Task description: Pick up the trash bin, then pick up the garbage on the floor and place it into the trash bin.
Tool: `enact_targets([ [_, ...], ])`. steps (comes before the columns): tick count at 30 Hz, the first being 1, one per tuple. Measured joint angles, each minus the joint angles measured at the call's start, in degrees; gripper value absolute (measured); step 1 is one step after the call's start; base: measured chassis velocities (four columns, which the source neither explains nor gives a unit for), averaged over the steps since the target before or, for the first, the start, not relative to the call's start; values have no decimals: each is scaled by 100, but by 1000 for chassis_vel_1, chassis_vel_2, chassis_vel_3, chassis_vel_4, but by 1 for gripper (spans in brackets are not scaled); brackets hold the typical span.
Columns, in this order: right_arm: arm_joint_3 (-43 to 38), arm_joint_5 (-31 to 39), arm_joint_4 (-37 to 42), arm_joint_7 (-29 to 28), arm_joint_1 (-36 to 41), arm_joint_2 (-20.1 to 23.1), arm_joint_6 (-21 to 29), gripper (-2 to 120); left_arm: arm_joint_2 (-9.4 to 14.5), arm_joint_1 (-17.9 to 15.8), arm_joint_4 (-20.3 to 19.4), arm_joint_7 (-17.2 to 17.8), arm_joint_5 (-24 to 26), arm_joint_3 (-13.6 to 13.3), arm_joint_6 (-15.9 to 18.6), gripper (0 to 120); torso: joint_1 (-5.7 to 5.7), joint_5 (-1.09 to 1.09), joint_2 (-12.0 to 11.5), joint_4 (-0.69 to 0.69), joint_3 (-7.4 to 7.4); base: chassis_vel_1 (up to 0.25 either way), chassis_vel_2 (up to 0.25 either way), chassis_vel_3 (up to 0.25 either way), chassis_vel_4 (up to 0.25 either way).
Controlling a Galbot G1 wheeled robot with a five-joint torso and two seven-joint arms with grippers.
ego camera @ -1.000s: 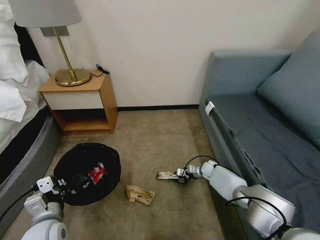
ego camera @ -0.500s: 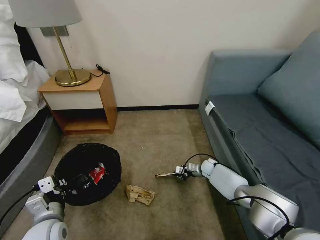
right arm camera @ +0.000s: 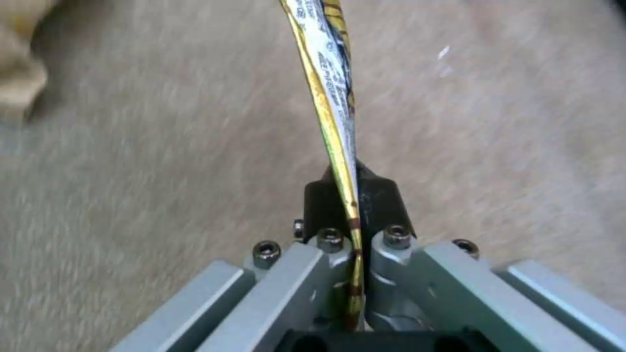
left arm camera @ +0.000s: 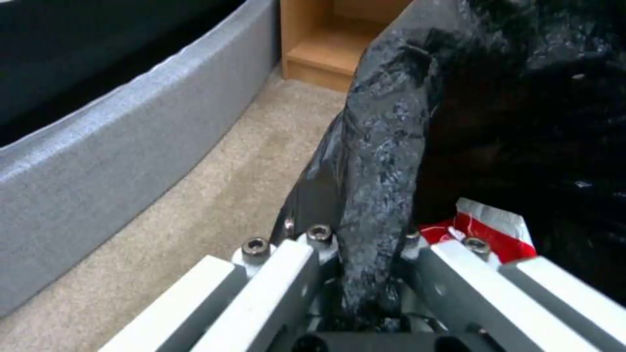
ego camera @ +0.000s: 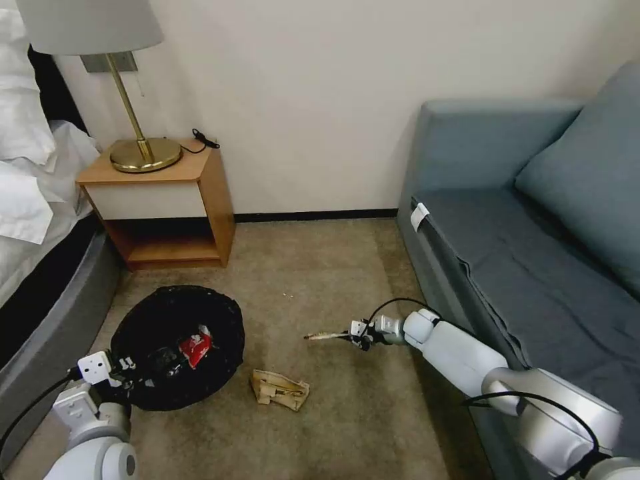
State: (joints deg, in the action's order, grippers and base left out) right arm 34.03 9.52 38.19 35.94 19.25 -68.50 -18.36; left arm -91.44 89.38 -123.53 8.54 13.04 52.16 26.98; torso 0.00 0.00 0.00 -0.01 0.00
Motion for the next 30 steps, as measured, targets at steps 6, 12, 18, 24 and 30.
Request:
enact_targets([
  [6, 76, 400, 725, -96, -176, 393, 132, 0, 1, 38, -31, 16, -11, 0, 4, 1, 0, 0, 0, 0, 0, 0, 0, 0, 0],
  [12, 62, 856, 1653, -371, -258, 723, 289, 0, -1, 68, -54, 16, -20, 12, 4, 1, 0, 0, 0, 1, 0, 0, 0, 0, 0],
  [18, 387, 1811, 3182, -1152, -425, 1043, 626, 0, -6, 68, -68, 24, -44, -16, 13, 1, 0, 0, 0, 0, 0, 0, 0, 0, 0],
  [24, 556, 2197, 3770, -1547, -581, 944, 647, 0, -30, 70, -70, 25, -89, -49, 15, 1, 0, -1, 0, 1, 0, 0, 0, 0, 0],
  [30, 1059, 2844, 4377, -2346, -805, 554, 839, 0, -27, 25, -42, 24, -131, -82, 25, 1, 0, -1, 0, 1, 0, 0, 0, 0, 0],
])
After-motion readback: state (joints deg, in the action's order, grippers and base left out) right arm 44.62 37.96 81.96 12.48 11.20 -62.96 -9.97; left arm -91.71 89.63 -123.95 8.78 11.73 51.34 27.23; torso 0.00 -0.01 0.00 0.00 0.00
